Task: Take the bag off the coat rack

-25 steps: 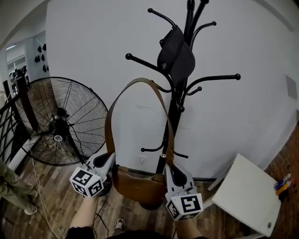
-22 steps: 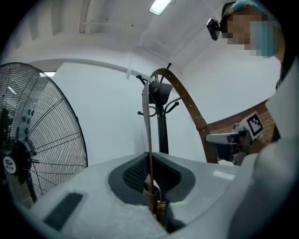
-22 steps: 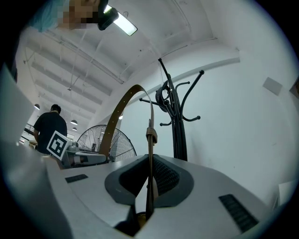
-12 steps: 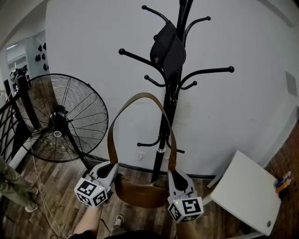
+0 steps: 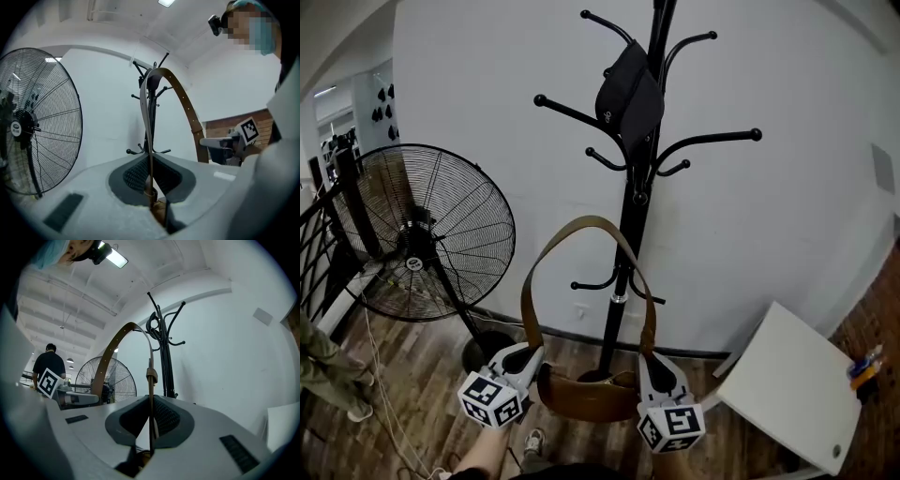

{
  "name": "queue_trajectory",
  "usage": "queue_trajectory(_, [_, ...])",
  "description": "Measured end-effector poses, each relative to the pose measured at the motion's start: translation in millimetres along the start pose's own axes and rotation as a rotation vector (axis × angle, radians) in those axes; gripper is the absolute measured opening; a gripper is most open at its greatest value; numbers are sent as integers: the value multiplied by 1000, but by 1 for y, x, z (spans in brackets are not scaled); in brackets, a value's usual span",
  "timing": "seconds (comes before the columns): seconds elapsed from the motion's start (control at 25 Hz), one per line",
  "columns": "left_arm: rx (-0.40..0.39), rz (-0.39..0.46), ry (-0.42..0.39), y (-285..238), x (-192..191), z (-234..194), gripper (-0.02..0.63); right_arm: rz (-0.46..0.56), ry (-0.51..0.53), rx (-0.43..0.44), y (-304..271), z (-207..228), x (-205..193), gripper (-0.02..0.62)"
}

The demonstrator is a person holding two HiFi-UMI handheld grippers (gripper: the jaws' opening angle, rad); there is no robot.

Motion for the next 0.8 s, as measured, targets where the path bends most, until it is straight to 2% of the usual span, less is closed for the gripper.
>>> queue_trajectory(0.36, [15, -20, 40, 13, -15, 16, 17, -40, -17, -6, 17, 3, -19, 25])
queue_trajectory(0.8, [24, -20, 37, 23, -20, 24, 17, -58, -19, 2, 26, -2, -25, 25])
Point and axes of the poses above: the fingertips, and each gripper's own axes: y backward along the fingers, z to its right, x out of its top, the point moved 7 cm from there along y, backward along the fingers, and after that the axes turned 10 degrees about -y, right-handed, at the moved point
